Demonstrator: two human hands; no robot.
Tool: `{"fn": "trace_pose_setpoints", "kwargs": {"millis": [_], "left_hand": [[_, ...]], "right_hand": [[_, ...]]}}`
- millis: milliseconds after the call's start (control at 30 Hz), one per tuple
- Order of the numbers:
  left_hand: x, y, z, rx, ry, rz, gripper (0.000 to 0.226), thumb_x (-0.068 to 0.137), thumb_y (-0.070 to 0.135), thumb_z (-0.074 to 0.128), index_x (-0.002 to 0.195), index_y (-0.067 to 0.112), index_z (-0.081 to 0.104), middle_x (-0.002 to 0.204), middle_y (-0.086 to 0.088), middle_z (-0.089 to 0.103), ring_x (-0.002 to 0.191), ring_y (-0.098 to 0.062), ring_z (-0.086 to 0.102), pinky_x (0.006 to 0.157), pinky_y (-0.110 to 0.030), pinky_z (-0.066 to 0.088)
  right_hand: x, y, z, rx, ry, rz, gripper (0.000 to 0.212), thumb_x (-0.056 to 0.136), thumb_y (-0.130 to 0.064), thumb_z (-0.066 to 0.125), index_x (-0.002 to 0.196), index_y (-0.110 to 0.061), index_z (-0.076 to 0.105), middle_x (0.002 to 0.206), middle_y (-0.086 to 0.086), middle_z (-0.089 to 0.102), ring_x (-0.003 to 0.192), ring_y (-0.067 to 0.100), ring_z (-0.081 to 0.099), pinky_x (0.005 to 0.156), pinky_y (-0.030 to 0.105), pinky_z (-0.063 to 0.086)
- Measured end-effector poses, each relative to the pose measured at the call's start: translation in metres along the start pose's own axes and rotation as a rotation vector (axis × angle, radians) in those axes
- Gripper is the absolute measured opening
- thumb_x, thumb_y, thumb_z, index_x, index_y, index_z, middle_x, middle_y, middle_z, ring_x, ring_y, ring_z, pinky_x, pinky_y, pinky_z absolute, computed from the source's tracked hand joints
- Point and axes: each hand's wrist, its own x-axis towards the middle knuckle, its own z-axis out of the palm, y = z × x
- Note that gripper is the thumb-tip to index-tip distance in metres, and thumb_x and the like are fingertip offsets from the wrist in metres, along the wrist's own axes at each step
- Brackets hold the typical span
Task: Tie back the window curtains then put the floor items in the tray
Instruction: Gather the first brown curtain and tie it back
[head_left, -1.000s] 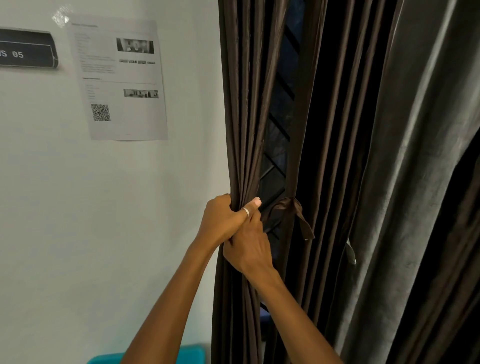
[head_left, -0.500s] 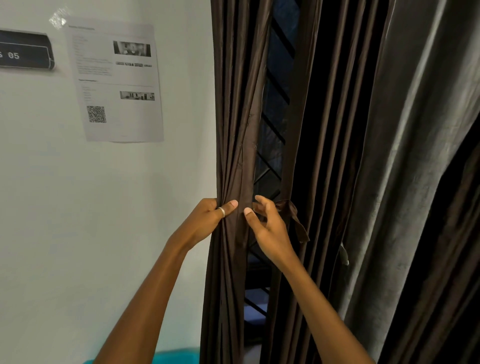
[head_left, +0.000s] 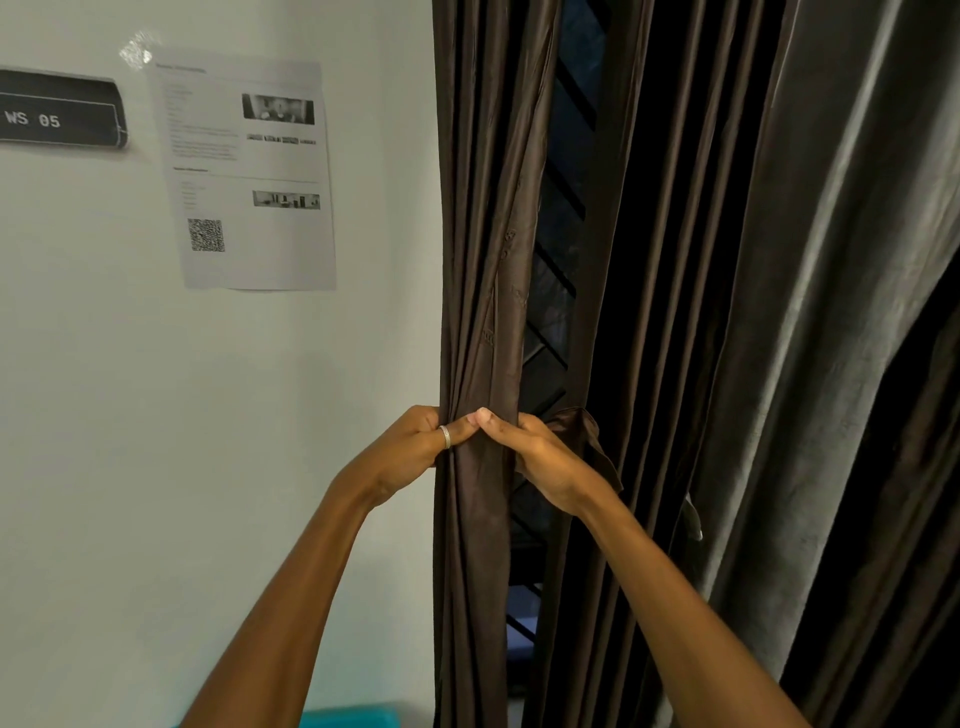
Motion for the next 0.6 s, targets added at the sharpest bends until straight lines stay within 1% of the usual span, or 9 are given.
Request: {"fn": "trace_pose_setpoints", "kwargs": {"millis": [133,167,233,267,333,367,433,500,600], "left_hand": [[-0.003,0.004,-0.004,0.048,0.016,0.001,0.052,0.088,0.057,0.055,0.103,0.011,0.073,0.094,-0.004,0.075,0.090,-0.018,0.073,0.076,-0.019,0.057],[-0.003,0.005,-0.004,0.057,0.020,-0.001,0.052,0.086,0.058,0.055,0.102,0.011,0.073,0.092,-0.002,0.075,0.089,-0.017,0.073,0.074,-0.018,0.057],[-0.003,0.006,-0.002,0.033,0.017,0.002,0.043,0.086,0.056,0.055,0.101,0.019,0.072,0.087,0.009,0.076,0.087,-0.009,0.073,0.072,-0.014,0.056],[-0.004,0.006,-0.001,0.013,0.010,0.007,0.041,0.086,0.055,0.055,0.106,0.023,0.071,0.089,0.014,0.076,0.089,-0.006,0.073,0.073,-0.014,0.056],[-0.005,0.006,0.002,-0.005,0.015,0.021,0.050,0.087,0.054,0.055,0.124,0.022,0.066,0.104,0.011,0.075,0.099,-0.009,0.072,0.085,-0.020,0.058],[-0.006,0.007,0.003,-0.001,0.025,0.025,0.056,0.087,0.054,0.056,0.131,0.020,0.062,0.112,0.006,0.073,0.104,-0.012,0.071,0.092,-0.026,0.058],[-0.006,0.007,0.004,0.017,0.041,0.035,0.065,0.087,0.056,0.055,0.140,0.017,0.056,0.121,0.001,0.070,0.110,-0.018,0.068,0.099,-0.036,0.055],[-0.005,0.008,0.006,0.047,0.047,0.045,0.069,0.086,0.057,0.055,0.143,0.018,0.052,0.124,0.001,0.068,0.113,-0.020,0.067,0.102,-0.039,0.054],[-0.003,0.008,0.010,0.068,0.045,0.065,0.071,0.086,0.057,0.054,0.146,0.021,0.048,0.128,0.001,0.065,0.116,-0.019,0.065,0.103,-0.038,0.053]], "right_hand": [[0.001,-0.005,0.004,-0.015,-0.012,0.022,0.061,0.090,-0.061,0.062,0.133,-0.018,0.064,0.127,0.002,0.070,0.122,0.016,0.064,0.114,0.043,0.043],[0.001,-0.005,0.004,-0.021,0.000,0.025,0.064,0.089,-0.061,0.062,0.135,-0.016,0.062,0.128,0.001,0.070,0.122,0.016,0.064,0.114,0.043,0.043],[0.001,-0.006,0.002,-0.029,0.011,0.030,0.062,0.089,-0.060,0.062,0.134,-0.018,0.062,0.126,-0.001,0.071,0.120,0.013,0.065,0.110,0.038,0.047],[0.001,-0.007,0.001,-0.034,0.012,0.025,0.055,0.091,-0.058,0.062,0.131,-0.021,0.063,0.124,-0.003,0.072,0.118,0.011,0.066,0.105,0.032,0.051],[-0.001,-0.010,0.000,-0.081,0.014,-0.019,0.041,0.095,-0.052,0.060,0.127,-0.027,0.064,0.121,-0.008,0.073,0.115,0.007,0.067,0.093,0.021,0.055],[-0.002,-0.012,0.000,-0.123,0.029,-0.048,0.040,0.096,-0.050,0.059,0.129,-0.027,0.064,0.122,-0.007,0.072,0.115,0.007,0.067,0.093,0.022,0.055],[-0.002,-0.015,-0.003,-0.226,0.068,-0.105,0.044,0.097,-0.048,0.058,0.133,-0.022,0.062,0.125,-0.004,0.070,0.117,0.009,0.066,0.101,0.033,0.054],[-0.003,-0.015,-0.006,-0.270,0.084,-0.143,0.046,0.097,-0.047,0.060,0.134,-0.019,0.060,0.126,-0.003,0.069,0.119,0.010,0.065,0.105,0.041,0.052],[-0.007,-0.014,-0.008,-0.192,0.087,-0.126,0.046,0.095,-0.045,0.063,0.134,-0.022,0.058,0.129,-0.003,0.068,0.121,0.011,0.064,0.108,0.042,0.050]]}}
